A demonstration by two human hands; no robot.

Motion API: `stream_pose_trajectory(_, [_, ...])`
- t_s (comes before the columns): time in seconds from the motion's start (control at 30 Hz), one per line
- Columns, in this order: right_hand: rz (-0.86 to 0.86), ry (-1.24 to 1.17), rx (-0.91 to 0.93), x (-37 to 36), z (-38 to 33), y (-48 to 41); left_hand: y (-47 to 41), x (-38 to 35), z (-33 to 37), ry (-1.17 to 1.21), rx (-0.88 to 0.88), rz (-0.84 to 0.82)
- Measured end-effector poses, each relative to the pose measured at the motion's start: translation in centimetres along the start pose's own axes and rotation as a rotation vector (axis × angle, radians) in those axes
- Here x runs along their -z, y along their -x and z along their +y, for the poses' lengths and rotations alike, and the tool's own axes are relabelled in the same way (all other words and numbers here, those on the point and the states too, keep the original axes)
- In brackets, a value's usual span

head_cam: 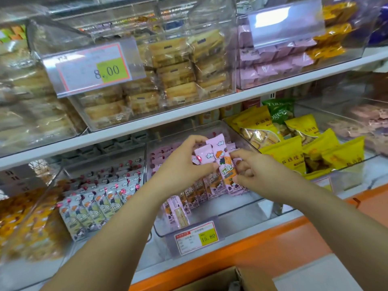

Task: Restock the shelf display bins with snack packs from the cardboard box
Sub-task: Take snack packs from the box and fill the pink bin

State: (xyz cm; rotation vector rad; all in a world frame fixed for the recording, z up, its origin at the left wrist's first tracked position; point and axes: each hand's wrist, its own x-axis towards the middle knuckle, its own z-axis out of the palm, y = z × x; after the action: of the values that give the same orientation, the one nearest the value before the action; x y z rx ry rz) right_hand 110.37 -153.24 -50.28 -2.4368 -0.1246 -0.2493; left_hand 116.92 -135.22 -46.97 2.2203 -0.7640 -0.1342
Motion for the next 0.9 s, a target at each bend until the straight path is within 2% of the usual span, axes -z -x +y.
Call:
stream_pose_trajectory(0.1, [0.040,0.057,0.010,0.2,0.4,0.2,-0.3,-0.2,0.6,0.034,-0.014,-0.019])
stream_pose_trajectory(0.3, [0.152,0.271,0.017,1.6,1.0,0.3,-1.9,-2.0,0.7,-0.189,-0.055,-0.079])
stream_pose_trajectory(0.4, [0.326,0.214,-0.009,3.0,2.1,0.0,-3.6,-4.4,-0.1,-0.195,-0.033,-0.072])
stream_pose_trajectory(0.47, [0.356,0.156,-0.031,3.4,3.0,0.1,-4.8,-6.1,-0.4,-0.225,-0.032,-0.095])
stream_pose_trajectory(0.57, [0.246,0.169,-0.077,2.9,3.9,0.3,-5.8,-7.7,-0.5,-0.281,-0.026,-0.149])
stream_pose_trajectory(0.7, [0.164,0.182,-0.041,2.2,4.4,0.1,-6.1,-8.4,-1.0,-0.324,-0.077,-0.118])
stream_pose_trajectory(0.8, [0.089,0.173,-0.028,2.7,4.5,0.2,-5.6,-8.2,-1.2,-0.327,-0.137,-0.194])
stream_pose_trajectory(0.9, [-0.120,0.203,-0.043,3.5,4.1,0.8,-5.0,-7.7,-1.6,-0.266,-0.154,-0.249])
